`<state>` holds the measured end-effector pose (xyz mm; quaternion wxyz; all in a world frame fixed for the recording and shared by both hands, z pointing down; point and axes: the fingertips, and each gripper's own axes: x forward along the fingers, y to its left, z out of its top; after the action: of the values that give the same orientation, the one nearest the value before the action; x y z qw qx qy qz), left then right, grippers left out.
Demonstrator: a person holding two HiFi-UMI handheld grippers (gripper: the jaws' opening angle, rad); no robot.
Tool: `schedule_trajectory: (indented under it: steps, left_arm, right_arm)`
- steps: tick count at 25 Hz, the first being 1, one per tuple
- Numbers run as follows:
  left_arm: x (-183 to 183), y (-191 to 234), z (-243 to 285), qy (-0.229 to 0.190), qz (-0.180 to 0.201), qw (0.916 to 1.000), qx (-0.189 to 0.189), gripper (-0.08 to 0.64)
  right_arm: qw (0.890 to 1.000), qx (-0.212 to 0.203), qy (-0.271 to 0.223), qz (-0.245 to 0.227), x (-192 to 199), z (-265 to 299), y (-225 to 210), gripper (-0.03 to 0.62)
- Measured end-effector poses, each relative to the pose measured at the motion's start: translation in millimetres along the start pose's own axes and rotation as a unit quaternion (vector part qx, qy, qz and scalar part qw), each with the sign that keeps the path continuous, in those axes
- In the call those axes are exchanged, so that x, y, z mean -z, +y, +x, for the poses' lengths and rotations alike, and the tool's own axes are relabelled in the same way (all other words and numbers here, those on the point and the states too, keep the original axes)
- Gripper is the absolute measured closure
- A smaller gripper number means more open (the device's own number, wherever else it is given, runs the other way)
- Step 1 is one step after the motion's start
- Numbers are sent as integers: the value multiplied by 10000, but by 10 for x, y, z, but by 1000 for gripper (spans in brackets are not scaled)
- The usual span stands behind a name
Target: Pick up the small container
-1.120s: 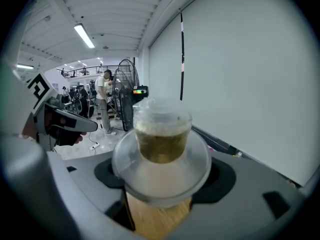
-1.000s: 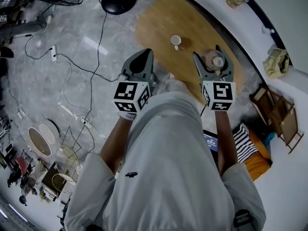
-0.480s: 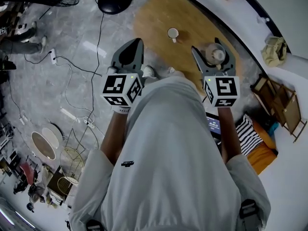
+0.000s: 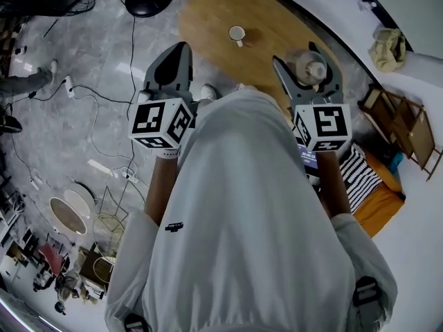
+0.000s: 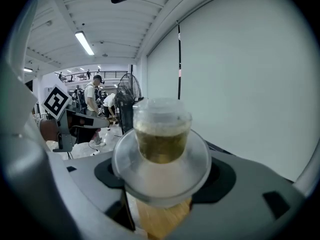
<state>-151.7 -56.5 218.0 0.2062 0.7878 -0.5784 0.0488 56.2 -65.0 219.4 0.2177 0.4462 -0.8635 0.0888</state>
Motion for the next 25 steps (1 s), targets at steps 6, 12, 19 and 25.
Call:
schedule_trajectory:
  steps: [6, 12, 19, 25]
  left_arm:
    - [-12, -114, 14, 8, 25, 9999, 112, 541]
    - [-26, -180, 38, 20, 64, 9998, 164, 541]
    - [-40, -198, 45, 27, 81, 9998, 200, 541]
    - [-48, -207, 69, 25, 88, 9997, 215, 541]
  right_arm:
    - [9999, -74, -97, 96, -16, -94, 21, 252]
    - [9996, -52, -222, 192, -45, -34, 7, 252]
    - [9997, -29, -208, 151, -30, 1, -54, 252]
    - [9997, 24, -198, 143, -24, 16, -98, 252]
